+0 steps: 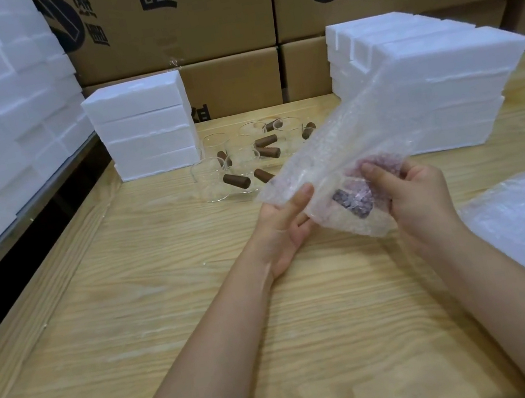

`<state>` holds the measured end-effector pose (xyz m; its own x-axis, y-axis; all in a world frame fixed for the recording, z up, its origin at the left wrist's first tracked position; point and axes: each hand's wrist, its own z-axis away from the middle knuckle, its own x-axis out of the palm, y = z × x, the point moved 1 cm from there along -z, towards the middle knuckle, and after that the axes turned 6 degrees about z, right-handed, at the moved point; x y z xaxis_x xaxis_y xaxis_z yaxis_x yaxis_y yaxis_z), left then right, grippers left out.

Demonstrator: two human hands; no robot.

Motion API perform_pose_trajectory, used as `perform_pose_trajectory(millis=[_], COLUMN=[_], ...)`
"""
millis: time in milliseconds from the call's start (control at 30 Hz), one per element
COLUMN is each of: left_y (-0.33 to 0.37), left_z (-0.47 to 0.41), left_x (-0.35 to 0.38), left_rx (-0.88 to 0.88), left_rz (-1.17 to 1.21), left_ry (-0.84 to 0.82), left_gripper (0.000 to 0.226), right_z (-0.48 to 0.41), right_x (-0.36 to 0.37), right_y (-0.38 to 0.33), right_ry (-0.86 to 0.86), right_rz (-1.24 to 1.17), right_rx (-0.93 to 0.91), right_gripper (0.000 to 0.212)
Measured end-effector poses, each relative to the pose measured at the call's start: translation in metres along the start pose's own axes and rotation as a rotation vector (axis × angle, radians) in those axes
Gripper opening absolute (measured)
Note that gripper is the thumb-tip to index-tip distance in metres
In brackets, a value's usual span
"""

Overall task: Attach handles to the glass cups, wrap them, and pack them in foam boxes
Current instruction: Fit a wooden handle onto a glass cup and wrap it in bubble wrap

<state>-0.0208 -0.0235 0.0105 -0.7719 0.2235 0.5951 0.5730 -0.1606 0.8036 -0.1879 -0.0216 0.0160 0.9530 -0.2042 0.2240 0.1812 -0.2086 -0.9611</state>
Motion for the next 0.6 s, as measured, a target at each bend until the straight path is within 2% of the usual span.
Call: perform_pose_trajectory(millis=[67, 200, 267, 433, 600], left_y=[0.001, 0.003, 0.004, 0.007, 0.009], left_z=[-0.001, -0.004, -0.004, -0.005, -0.007], left_x=[-0.002, -0.011, -0.013, -0.017, -0.013], left_rx=[-0.065, -0.094, -0.098, -0.128, -0.163], left_rz=[0.018, -0.010, -0.015, -0.032, -0.211], left_ry=[0.029, 0.039, 0.031, 0.007, 0.036], left_gripper=[0.108, 0.054, 0.042, 0.041, 0.051], right_z=[-0.002, -0.004, -0.003, 0.000, 0.001], right_x=[-0.002, -0.005, -0.006, -0.005, -0.001], right_y=[-0.003, -0.008, -0.010, -0.014, -0.012], right_ry=[-0.003, -0.027, -0.036, -0.051, -0.079], right_rz=[0.000, 0.024, 0.034, 0.023, 0.140], right_rx=[-0.011, -0.055, -0.073, -0.074, -0.051], right_gripper=[0.008, 0.010, 0.011, 0.012, 0.010])
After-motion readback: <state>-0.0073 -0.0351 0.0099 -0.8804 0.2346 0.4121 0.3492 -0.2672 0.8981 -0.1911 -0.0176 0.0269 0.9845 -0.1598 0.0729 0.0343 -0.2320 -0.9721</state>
